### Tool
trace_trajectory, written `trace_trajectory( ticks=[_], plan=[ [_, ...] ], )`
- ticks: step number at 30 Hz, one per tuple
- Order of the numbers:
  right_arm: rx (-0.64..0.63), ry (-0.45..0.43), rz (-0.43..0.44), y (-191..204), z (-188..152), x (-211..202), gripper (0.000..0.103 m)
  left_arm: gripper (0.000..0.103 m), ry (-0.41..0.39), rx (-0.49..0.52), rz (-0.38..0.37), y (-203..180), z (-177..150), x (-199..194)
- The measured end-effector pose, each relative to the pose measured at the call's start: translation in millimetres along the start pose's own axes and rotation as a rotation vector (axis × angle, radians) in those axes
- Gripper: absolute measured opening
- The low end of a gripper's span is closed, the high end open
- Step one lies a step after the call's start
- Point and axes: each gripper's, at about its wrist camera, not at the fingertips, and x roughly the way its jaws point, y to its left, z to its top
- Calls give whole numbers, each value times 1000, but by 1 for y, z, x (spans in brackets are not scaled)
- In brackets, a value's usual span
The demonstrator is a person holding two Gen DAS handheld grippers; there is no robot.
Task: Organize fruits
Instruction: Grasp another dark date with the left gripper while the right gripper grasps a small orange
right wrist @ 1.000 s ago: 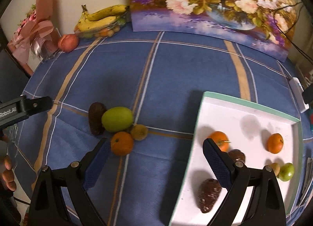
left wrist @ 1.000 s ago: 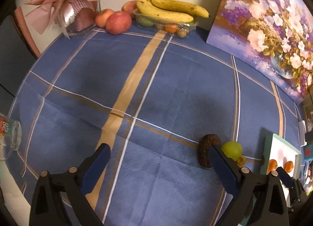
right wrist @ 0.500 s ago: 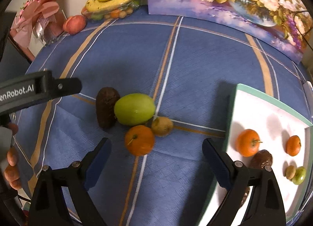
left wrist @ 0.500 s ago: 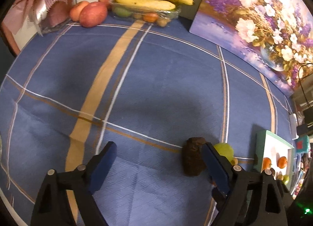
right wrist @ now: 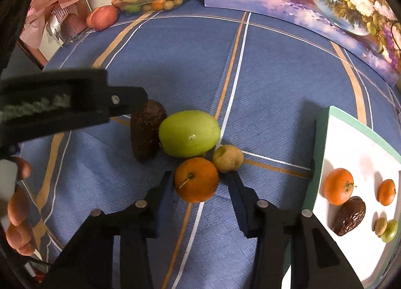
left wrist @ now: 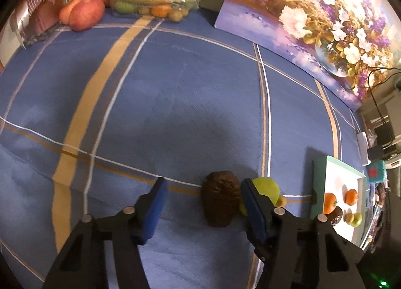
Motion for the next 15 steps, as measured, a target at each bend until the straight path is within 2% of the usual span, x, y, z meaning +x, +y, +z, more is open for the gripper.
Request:
trace_trajectory(
  ticks=[1,4,6,7,12,15],
  plan=[
    [7,-1,10,-1,0,-1,37,56,7,-2,-8,-1,0,2],
    [-2,3,7,-2,0,-2,36,49,24,-2,-20,-4,-2,8],
    [-3,6,10,-3,-1,-2,36,38,31,-14,-53,-5,-3,10],
    [-2,7,8,-4,0,-3,36,37,33,-21,-67,-6,-2,11],
    [4,0,5,-7,0,-6,36,36,30,7,-43,-11,-4,9],
    [13,-6,6,-9,0,-9,36,36,42,-12,-32,-10,-5,8]
  ],
)
